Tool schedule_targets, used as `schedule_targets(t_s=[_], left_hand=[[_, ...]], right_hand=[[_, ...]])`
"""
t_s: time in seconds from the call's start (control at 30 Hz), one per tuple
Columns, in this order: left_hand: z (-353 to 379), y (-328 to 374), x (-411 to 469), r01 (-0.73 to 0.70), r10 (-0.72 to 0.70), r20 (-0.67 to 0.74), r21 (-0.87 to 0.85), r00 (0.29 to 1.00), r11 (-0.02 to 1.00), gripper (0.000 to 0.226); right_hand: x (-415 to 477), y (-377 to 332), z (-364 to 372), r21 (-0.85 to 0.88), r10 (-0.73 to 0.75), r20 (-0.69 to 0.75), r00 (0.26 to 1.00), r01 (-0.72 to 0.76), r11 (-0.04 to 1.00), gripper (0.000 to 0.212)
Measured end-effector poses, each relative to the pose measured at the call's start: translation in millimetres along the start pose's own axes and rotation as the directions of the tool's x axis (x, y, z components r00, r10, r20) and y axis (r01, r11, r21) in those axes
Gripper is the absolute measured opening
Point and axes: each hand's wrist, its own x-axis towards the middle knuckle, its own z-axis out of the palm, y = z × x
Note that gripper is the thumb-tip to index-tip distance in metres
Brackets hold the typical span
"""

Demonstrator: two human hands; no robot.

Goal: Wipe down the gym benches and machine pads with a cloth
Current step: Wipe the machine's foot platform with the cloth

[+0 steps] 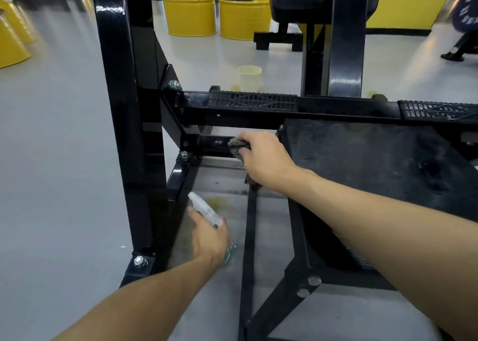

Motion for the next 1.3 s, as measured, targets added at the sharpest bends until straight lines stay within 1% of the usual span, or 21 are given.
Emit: schedule_targets(t_s=[0.07,0.13,0.17,0.23,0.33,0.37,0.43,0.47,0.57,0.63,0.77,0.8,0.87,0.9,0.97,1.07,1.1,1.17,1.23,1.3], left_hand=[[-7.5,5.3,7.2,-0.039,0.041,-0.014,0.078,0.999,0.996,0.054],[-17.8,18.4,11.8,-0.055,0.057,-0.035,0.066,0.998,0.996,0.033],[-24.1,27.6,14.5,-0.076,0.079,-0.047,0.057,0.996,0.995,0.029],[-35.0,50.5,20.0,-0.174,0.175,-0.013,0.090,0.984,0.981,0.029],[-52.0,96.4,26.2,-0.357,0.345,0.108,0.126,0.932,0.926,0.023],[-57.5,113.4,25.9,-0.393,0.379,0.133,0.112,0.916,0.912,0.019],[-67.0,144.9,25.6,-0.425,0.411,0.150,0.072,0.899,0.902,0.018],[-70.5,157.5,25.0,-0.427,0.417,0.146,0.053,0.897,0.903,0.017],[-82.7,188.5,27.9,-0.415,0.404,0.135,0.063,0.905,0.908,0.028],[-87.1,200.1,31.4,-0.406,0.387,0.164,0.101,0.907,0.908,0.019],[-91.9,205.1,33.7,-0.383,0.336,0.230,0.203,0.913,0.901,0.017],[-92.0,205.8,34.3,-0.374,0.322,0.241,0.212,0.916,0.903,0.021],[-92.5,207.4,33.7,-0.367,0.304,0.259,0.249,0.917,0.896,0.050],[-92.7,208.5,32.6,-0.369,0.302,0.262,0.267,0.917,0.890,0.058],[-90.9,211.8,30.2,-0.378,0.308,0.267,0.272,0.913,0.885,0.061],[-85.5,221.8,27.2,-0.416,0.346,0.274,0.262,0.898,0.871,0.058],[-82.9,226.8,25.2,-0.428,0.351,0.292,0.263,0.889,0.865,0.057],[-75.4,235.8,19.1,-0.468,0.355,0.382,0.261,0.853,0.844,0.059],[-65.7,242.6,13.0,-0.508,0.355,0.464,0.260,0.812,0.821,0.060],[-55.1,248.7,13.7,-0.500,0.342,0.480,0.248,0.808,0.830,0.057]], right_hand=[[5.7,1.9,-11.8,-0.003,-0.017,-0.019,1.000,0.017,1.000,0.030],[10.4,8.7,-26.0,-0.043,-0.042,-0.069,0.997,0.039,0.998,0.033],[11.8,14.0,-32.5,-0.066,-0.057,-0.107,0.993,0.050,0.997,0.034],[14.0,29.0,-40.9,-0.085,-0.059,-0.160,0.985,0.046,0.995,0.036],[12.2,44.3,-41.3,0.016,0.036,-0.243,0.969,-0.032,0.999,0.036],[11.0,45.2,-40.9,0.055,0.071,-0.268,0.961,-0.058,0.997,0.036],[8.4,44.2,-39.3,0.079,0.101,-0.290,0.952,-0.081,0.994,0.036],[7.1,43.5,-38.3,0.071,0.102,-0.287,0.952,-0.085,0.994,0.036],[7.4,40.4,-37.6,0.067,0.106,-0.280,0.954,-0.090,0.994,0.036],[8.3,40.4,-37.1,0.075,0.113,-0.283,0.952,-0.096,0.993,0.036],[7.6,41.3,-35.4,0.086,0.121,-0.297,0.947,-0.100,0.991,0.036],[7.9,41.8,-35.5,0.082,0.122,-0.301,0.946,-0.102,0.991,0.036],[8.4,42.7,-35.1,0.067,0.121,-0.294,0.948,-0.106,0.992,0.036],[7.9,43.1,-34.7,0.064,0.122,-0.291,0.949,-0.108,0.992,0.036],[7.3,43.8,-34.9,0.069,0.125,-0.292,0.948,-0.110,0.992,0.037],[6.3,43.5,-35.1,0.088,0.131,-0.315,0.940,-0.108,0.990,0.036],[5.5,42.8,-36.1,0.105,0.147,-0.329,0.933,-0.119,0.987,0.036],[3.8,42.0,-37.2,0.133,0.198,-0.394,0.897,-0.158,0.978,0.036],[4.2,42.5,-40.0,0.182,0.284,-0.482,0.829,-0.222,0.958,0.036],[6.2,43.8,-42.5,0.240,0.365,-0.516,0.775,-0.278,0.930,0.036]])
